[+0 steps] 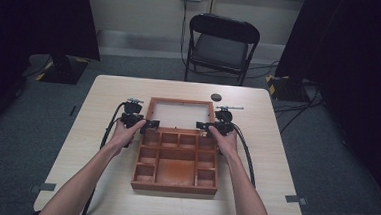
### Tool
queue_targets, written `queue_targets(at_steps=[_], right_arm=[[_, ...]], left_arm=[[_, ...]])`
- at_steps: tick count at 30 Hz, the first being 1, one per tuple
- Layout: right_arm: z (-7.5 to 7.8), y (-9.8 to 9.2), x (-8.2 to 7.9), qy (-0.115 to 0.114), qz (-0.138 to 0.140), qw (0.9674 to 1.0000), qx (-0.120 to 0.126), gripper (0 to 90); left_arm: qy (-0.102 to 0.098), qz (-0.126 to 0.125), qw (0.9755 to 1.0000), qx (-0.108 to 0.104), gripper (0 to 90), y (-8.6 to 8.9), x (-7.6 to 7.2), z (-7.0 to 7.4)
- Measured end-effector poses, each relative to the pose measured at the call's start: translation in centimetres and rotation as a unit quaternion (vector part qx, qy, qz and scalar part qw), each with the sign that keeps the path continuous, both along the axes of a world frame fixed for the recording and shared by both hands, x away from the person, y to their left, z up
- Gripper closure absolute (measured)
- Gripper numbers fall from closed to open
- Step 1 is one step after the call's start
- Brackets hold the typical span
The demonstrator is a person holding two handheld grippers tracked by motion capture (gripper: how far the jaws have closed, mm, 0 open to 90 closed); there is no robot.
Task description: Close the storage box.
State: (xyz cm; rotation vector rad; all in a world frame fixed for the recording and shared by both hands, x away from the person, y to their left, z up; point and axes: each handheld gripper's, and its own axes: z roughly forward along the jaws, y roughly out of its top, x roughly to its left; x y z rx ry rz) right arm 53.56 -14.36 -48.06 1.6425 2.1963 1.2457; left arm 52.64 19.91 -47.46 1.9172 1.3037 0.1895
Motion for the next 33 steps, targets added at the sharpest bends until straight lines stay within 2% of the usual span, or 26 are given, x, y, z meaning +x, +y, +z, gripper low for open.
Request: queue_targets(at_steps=[2, 9, 11, 17, 19, 22, 27, 32, 33], right_arm=[[0.0, 0.0, 0.1, 0.003, 0.0, 1.0, 0.002, 11.0], [0.1, 0.0, 0.1, 0.005, 0.003, 1.0, -0.002, 11.2], [0.1, 0.0, 0.2, 0.004, 0.005, 1.0, -0.002, 11.2], [0.1, 0.0, 0.1, 0.002, 0.003, 1.0, -0.003, 11.4], [0.1, 0.1, 0.0, -0.001, 0.003, 1.0, -0.005, 11.4], [0.1, 0.1, 0.0, -0.004, 0.002, 1.0, -0.005, 11.4], [0.1, 0.1, 0.0, -0.005, 0.002, 1.0, -0.006, 11.4], [0.6, 0.3, -0.2, -0.018, 0.002, 0.9996, -0.02, 11.6], [0.8, 0.3, -0.3, -0.019, 0.002, 0.9995, -0.024, 12.6]], left_arm=[[0.002, 0.002, 1.0, -0.005, 6.1, 0.0, 0.2, -0.2], [0.01, -0.006, 0.9995, -0.028, 5.9, -0.3, 0.4, -0.6], [0.013, -0.014, 0.9994, -0.028, 6.4, -0.6, 0.5, -0.5], [0.024, -0.014, 0.9994, -0.019, 5.5, -1.0, 0.8, -0.3], [0.032, -0.016, 0.9987, -0.036, 5.8, -0.8, 0.9, -0.5], [0.028, -0.021, 0.9988, -0.033, 6.9, -0.7, 1.0, -0.6], [0.033, -0.017, 0.9988, -0.031, 7.2, -0.9, 1.0, -0.4], [0.018, -0.025, 0.9994, -0.015, 7.9, -1.0, 0.8, 0.1], [0.019, -0.025, 0.9993, -0.019, 8.8, -1.0, 0.8, 0.1]])
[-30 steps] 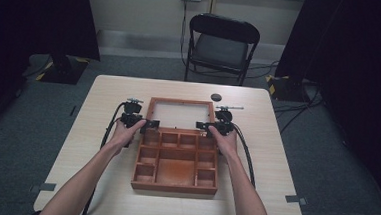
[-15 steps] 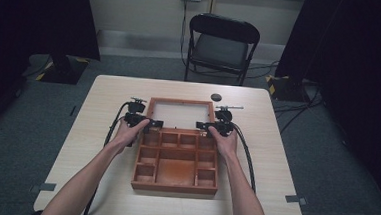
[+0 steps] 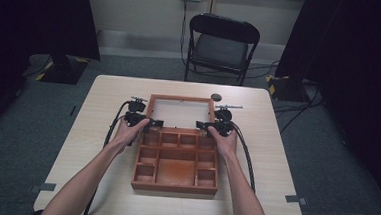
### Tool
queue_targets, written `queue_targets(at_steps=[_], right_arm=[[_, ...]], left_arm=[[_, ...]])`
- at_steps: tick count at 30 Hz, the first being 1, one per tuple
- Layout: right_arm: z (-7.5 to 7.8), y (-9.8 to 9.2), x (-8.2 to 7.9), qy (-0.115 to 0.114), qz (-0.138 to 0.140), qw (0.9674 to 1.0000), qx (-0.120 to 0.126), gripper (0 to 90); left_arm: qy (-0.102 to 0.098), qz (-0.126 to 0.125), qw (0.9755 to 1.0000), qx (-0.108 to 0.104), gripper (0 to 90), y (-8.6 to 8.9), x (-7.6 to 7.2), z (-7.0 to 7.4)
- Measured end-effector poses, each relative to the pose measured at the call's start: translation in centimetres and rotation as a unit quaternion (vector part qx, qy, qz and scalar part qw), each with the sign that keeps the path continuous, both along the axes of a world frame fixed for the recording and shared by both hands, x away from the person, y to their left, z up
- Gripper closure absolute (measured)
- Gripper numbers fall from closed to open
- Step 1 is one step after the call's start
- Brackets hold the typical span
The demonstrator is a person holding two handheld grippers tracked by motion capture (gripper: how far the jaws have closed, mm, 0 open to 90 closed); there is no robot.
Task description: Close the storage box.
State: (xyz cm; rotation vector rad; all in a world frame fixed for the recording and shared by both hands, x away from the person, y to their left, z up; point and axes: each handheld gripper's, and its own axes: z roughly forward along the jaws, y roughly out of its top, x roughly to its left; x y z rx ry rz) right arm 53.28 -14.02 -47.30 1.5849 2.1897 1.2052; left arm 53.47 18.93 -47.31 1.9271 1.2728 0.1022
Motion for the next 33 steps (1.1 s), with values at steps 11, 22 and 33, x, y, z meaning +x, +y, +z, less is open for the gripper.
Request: queue_targets(at_steps=[11, 22, 33], right_arm=[[1.4, -0.1, -0.4, -0.031, -0.014, 0.9992, -0.021, 24.8], [3.5, -1.0, -1.3, -0.058, -0.014, 0.9981, 0.017, 30.2], [5.6, -1.7, -2.8, -0.075, -0.004, 0.9968, 0.028, 38.6]], left_arm=[[-0.024, -0.006, 0.9997, 0.005, 16.6, 0.0, -0.3, 0.8], [-0.067, 0.001, 0.9976, -0.014, 29.1, 0.7, -0.9, 2.5], [-0.095, -0.008, 0.9953, -0.021, 36.0, 1.3, -2.0, 4.5]])
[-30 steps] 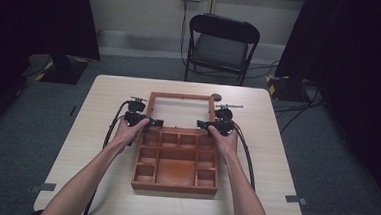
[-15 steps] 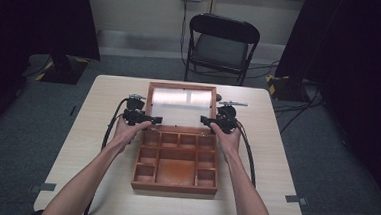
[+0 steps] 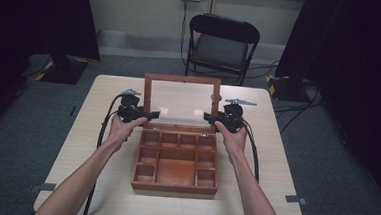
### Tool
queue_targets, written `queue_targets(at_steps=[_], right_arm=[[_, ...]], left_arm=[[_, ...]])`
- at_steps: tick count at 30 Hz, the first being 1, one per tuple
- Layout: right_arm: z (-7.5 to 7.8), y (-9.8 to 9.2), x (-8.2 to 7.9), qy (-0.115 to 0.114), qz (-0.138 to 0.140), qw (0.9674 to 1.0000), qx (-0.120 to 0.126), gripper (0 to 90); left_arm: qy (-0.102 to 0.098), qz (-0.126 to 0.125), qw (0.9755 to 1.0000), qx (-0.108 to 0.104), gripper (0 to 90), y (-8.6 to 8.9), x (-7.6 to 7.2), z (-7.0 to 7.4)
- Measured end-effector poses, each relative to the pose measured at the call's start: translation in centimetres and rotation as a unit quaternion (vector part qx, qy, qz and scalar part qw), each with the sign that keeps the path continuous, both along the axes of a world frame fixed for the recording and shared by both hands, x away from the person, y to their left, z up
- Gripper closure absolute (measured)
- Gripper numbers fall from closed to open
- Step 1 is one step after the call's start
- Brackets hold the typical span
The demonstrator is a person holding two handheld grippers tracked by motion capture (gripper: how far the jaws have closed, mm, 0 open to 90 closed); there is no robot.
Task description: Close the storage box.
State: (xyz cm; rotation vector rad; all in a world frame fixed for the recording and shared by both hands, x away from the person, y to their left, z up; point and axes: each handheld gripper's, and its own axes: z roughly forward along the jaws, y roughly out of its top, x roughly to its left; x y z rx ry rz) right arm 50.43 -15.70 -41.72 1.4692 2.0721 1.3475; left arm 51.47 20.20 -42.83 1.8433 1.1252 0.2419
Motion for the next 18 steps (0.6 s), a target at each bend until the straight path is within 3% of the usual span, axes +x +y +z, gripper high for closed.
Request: queue_targets(at_steps=[5, 18], right_arm=[[0.5, -0.5, -0.7, -0.006, 0.0, 1.0, 0.008, 45.0], [1.6, -1.1, -2.2, -0.019, 0.011, 0.9995, 0.023, 49.1]], left_arm=[[-0.021, 0.004, 0.9998, -0.006, 42.2, 0.3, -0.6, 0.8], [-0.048, -0.022, 0.9984, -0.018, 51.7, 1.2, -2.4, 2.3]])
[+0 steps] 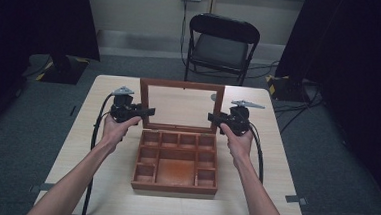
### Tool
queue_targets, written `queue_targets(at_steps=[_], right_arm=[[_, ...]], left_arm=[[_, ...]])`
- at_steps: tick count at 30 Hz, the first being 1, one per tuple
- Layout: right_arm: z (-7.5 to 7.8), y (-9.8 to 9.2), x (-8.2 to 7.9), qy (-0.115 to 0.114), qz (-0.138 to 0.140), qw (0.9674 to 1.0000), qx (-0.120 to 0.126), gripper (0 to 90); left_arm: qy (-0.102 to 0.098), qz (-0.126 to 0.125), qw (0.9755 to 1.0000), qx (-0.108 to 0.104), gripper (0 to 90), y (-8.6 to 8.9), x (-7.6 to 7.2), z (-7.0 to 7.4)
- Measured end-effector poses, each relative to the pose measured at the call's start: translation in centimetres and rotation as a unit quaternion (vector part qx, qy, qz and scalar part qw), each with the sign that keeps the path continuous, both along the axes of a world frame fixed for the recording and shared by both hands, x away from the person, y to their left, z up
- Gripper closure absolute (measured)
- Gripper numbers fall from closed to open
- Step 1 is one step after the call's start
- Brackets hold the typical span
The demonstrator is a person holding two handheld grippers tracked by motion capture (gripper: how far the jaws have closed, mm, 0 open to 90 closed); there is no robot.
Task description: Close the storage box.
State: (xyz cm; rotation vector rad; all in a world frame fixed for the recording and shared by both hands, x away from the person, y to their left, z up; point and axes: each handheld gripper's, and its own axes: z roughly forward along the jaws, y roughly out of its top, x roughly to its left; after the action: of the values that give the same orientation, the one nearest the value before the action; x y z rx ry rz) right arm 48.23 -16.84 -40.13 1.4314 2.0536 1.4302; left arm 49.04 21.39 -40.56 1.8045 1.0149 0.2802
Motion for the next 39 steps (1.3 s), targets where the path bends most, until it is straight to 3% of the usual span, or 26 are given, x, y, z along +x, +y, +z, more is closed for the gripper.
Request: queue_targets(at_steps=[7, 16, 20, 23, 28, 39], right_arm=[[0.3, -0.4, -0.8, 0.003, 0.014, 0.9998, 0.012, 48.4], [1.0, -0.5, -1.3, -0.005, 0.024, 0.9994, 0.023, 33.7], [1.3, -0.5, -1.3, -0.007, 0.022, 0.9994, 0.025, 33.7], [1.5, -0.2, -1.7, -0.019, 0.025, 0.9994, 0.01, 41.9], [1.6, -0.2, -2.1, -0.016, 0.027, 0.9995, 0.005, 41.2], [1.5, -0.5, -3.6, -0.02, 0.034, 0.9992, 0.007, 36.5]], left_arm=[[-0.007, -0.014, 0.9999, -0.004, 51.2, 0.3, -1.1, 0.2], [-0.007, -0.011, 0.9998, -0.012, 49.9, 0.2, -1.7, 0.4], [-0.004, -0.016, 0.9998, -0.01, 49.4, 0.3, -2.1, 0.5], [0.0, -0.018, 0.9997, -0.015, 49.6, 0.4, -2.5, 0.6], [0.002, -0.019, 0.9996, -0.022, 49.1, 0.6, -2.9, 0.7], [-0.003, -0.034, 0.9994, -0.001, 47.9, 0.5, -3.7, 0.9]])
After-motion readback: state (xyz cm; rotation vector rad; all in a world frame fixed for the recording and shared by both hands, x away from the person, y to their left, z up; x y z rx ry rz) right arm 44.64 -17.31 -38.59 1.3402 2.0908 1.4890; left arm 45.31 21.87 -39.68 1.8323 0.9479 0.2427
